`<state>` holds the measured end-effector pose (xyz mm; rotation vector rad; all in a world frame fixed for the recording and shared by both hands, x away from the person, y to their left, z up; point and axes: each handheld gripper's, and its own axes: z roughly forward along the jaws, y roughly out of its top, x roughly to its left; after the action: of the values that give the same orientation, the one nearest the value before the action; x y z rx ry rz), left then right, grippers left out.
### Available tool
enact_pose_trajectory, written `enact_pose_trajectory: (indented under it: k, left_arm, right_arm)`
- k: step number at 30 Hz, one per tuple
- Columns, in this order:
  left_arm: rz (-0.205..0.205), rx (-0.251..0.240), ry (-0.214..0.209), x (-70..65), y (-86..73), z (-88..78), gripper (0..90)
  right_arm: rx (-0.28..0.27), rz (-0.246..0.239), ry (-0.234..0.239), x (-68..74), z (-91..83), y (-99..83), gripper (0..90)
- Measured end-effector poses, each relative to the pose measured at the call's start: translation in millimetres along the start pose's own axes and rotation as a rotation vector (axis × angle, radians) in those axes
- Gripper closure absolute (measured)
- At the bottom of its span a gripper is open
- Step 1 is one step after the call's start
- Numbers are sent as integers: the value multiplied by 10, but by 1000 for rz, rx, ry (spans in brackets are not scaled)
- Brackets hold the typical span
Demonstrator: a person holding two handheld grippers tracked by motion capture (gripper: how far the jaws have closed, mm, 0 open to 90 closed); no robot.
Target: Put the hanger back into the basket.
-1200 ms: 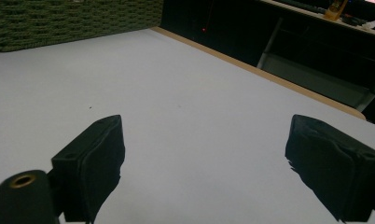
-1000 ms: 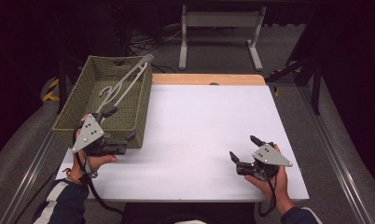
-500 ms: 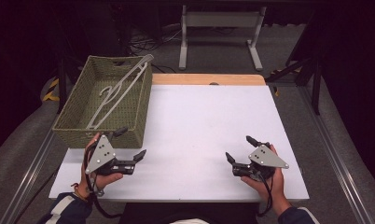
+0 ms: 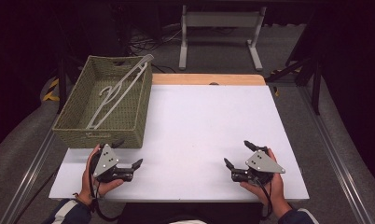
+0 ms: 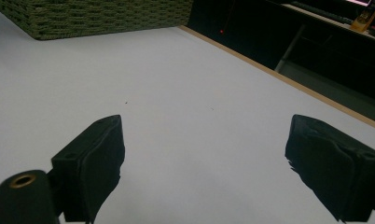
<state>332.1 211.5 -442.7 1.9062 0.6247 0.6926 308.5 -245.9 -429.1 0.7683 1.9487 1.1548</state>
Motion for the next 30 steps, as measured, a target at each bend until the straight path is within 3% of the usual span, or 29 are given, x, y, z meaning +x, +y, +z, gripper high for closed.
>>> enact_pose_trajectory:
  k: [4, 10, 19, 30]
  left_arm:
    - [-13, 7, -10, 1, -17, 21, 89]
    - [18, 8, -19, -29, -5, 26, 81]
    - [32, -17, -38, -43, 9, -14, 42]
    - [17, -11, -40, -37, 7, 2, 35]
  right_arm:
    - [7, 7, 3, -6, 7, -12, 121]
    - [14, -3, 0, 5, 3, -17, 121]
    - [8, -7, 3, 7, -17, -1, 121]
    - [15, -15, 12, 25, -5, -4, 120]
